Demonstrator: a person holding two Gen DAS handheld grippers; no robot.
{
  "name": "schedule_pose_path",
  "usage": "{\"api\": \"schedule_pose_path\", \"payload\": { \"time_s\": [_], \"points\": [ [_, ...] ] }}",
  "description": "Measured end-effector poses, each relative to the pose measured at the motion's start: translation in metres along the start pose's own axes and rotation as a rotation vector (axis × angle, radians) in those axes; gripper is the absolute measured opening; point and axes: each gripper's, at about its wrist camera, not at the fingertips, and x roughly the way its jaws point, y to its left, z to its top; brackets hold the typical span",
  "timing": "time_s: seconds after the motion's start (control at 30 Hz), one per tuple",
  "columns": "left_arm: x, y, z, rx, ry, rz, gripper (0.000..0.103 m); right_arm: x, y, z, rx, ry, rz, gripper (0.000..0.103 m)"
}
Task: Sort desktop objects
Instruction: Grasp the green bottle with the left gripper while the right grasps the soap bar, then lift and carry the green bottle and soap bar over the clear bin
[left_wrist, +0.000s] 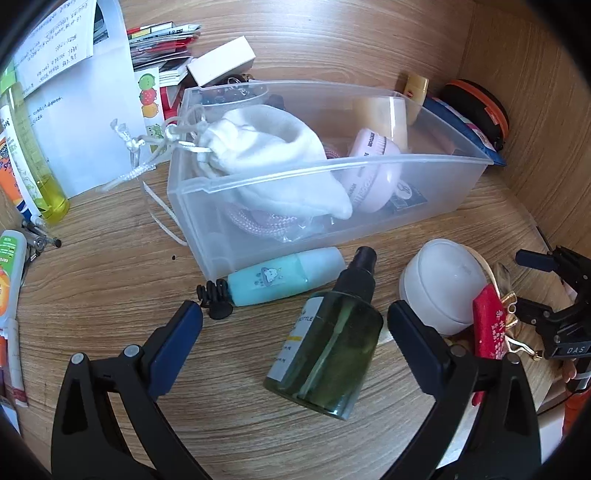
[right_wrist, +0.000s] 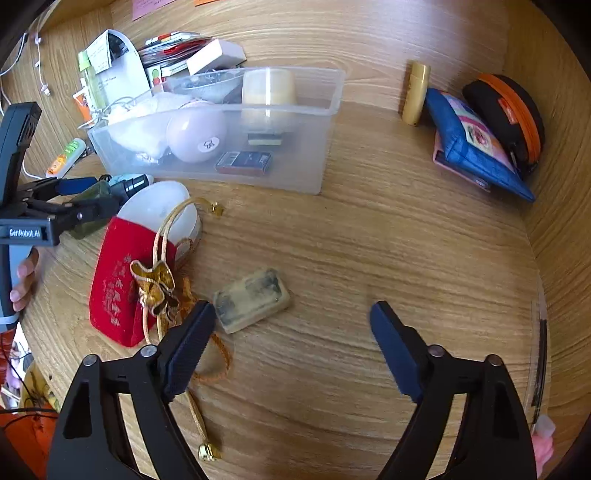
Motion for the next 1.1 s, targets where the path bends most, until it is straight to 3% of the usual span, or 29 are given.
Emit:
{"api": "schedule_pose_path", "payload": {
  "time_s": [0.23, 0.37, 0.47, 0.63, 0.7, 0.8, 1.1],
  "points": [
    [0.0, 0.009, -0.001, -0.05, 0.001, -0.032, 0.101, 0.002, 0.01, 0.004, -0.048, -0.021, 0.023, 0.051],
    [-0.009, 0.008, -0.002, -0.042, -0.053, -0.022, 0.1, 0.0, 0.011, 0.003, -0.056, -0.03, 0.028, 0.038],
    [-0.009, -0.004, -0.004, 0.025, -0.051, -0.003, 0.08, -0.001, 0.01, 0.002, -0.053, -0.032, 0.026, 0.037],
    [-0.011, -0.015, -0.007, 0.089, -0.063, 0.001, 0.068, -0.003, 0.007, 0.0, -0.038, -0.036, 0.02, 0.037],
    [-0.01, -0.015, -0.008, 0.094, -0.048, -0.011, 0.049, -0.004, 0.005, 0.0, -0.026, -0.036, 0.024, 0.037],
    [-0.01, -0.017, -0.01, 0.104, -0.046, -0.018, 0.041, -0.005, -0.001, 0.001, 0.004, -0.038, 0.04, 0.037],
    [-0.024, -0.011, -0.012, 0.082, -0.105, -0.023, 0.041, -0.022, -0.01, 0.011, 0.059, -0.089, 0.097, 0.037]
  ]
}}
